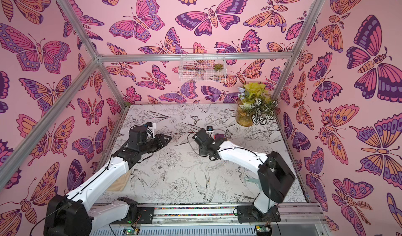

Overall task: Assemble a piece of candy with building blocks
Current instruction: Pick up the building block from the center of the board, then assemble the building block at the center of the board.

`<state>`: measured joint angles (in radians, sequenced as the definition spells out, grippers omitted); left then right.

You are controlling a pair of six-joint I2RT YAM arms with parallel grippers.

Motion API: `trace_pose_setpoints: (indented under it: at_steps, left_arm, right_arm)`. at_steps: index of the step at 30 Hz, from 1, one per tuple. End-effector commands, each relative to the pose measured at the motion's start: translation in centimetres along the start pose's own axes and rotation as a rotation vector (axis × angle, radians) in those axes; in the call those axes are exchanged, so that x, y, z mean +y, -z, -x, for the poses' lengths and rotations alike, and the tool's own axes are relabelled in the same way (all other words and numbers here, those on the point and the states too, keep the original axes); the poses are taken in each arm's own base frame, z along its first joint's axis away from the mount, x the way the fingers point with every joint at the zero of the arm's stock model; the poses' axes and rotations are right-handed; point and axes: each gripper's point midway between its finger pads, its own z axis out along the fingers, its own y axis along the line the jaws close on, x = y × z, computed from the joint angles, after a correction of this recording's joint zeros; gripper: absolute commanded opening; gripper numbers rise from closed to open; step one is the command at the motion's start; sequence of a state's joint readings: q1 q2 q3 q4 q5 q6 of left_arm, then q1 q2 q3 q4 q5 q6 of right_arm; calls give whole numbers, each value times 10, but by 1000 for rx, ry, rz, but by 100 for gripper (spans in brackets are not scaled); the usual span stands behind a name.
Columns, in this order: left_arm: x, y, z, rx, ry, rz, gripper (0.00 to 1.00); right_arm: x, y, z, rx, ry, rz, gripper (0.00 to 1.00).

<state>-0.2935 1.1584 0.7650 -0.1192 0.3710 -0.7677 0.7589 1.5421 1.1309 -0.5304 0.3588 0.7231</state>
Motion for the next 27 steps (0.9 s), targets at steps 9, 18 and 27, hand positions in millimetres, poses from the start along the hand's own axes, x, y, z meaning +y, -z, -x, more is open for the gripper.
trace_pose_setpoints:
  at_steps: [9, 18, 27]
  left_arm:
    - [2, -6, 0, 8, 22, -10, 35]
    - [1, -5, 1, 0, 37, -14, 34]
    - [2, -6, 1, 0, 38, -8, 34]
  right_arm:
    - [-100, -33, 37, 91, 41, 64, 10]
    - [-116, -92, 47, 139, 118, -15, 9]
    - [-122, -119, 62, 107, 75, -10, 9]
